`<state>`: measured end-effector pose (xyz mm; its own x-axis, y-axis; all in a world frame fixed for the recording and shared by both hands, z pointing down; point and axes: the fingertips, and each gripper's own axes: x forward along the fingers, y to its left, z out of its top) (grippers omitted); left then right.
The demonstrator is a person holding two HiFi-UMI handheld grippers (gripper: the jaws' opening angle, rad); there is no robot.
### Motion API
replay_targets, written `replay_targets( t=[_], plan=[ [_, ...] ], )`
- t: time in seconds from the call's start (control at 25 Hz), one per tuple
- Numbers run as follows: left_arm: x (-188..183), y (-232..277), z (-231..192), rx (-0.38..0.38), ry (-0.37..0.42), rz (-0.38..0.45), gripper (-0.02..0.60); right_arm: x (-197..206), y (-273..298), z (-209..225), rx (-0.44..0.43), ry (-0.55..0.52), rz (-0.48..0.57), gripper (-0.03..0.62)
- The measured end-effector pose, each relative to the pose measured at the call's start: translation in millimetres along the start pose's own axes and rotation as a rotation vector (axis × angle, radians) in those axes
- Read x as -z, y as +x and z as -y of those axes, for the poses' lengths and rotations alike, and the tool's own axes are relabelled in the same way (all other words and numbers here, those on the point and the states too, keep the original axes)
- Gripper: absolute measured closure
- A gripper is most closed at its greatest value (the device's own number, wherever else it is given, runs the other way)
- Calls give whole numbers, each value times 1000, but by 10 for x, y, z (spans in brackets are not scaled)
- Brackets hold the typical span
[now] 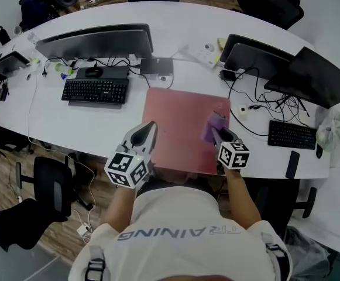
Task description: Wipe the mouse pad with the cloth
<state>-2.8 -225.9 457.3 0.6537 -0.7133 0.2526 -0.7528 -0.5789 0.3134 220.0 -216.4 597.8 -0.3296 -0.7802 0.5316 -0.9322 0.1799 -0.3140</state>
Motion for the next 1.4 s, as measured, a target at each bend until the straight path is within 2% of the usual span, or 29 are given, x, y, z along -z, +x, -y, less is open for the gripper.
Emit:
replay_targets(
  t=[0.16, 0.32, 0.44, 0.56, 0.72, 0.88, 1.12, 1.24, 1.4],
  plan=[
    [-54, -344, -418, -32, -7, 5, 551, -127, 220, -765, -96, -33, 11, 497],
    [-58, -668, -816, -64, -10, 4, 551, -22, 493, -1468, -179, -61, -11, 497],
    [-27, -898, -1073, -83, -13, -5, 551, 168, 711, -1916, -233, -77, -58, 497],
    [22, -1117, -1276, -93, -13, -15, 551, 477, 932, -2315, -282, -84, -153, 497],
    [74, -1329, -1495, -96, -14, -26, 551, 923, 1210, -2721, -309, -95, -257, 497],
    [141, -1444, -1607, -86, -23, -37, 551, 1331, 1408, -2870, -277, -109, -334, 497],
    [193, -1436, -1632, -54, -40, -52, 551, 1778, 1496, -2843, -234, -119, -447, 497],
    [196, -1372, -1591, -38, -40, -54, 551, 1901, 1482, -2755, -214, -116, -468, 497],
    [177, -1210, -1462, -19, -37, -57, 551, 1875, 1415, -2579, -193, -108, -460, 497]
  ],
)
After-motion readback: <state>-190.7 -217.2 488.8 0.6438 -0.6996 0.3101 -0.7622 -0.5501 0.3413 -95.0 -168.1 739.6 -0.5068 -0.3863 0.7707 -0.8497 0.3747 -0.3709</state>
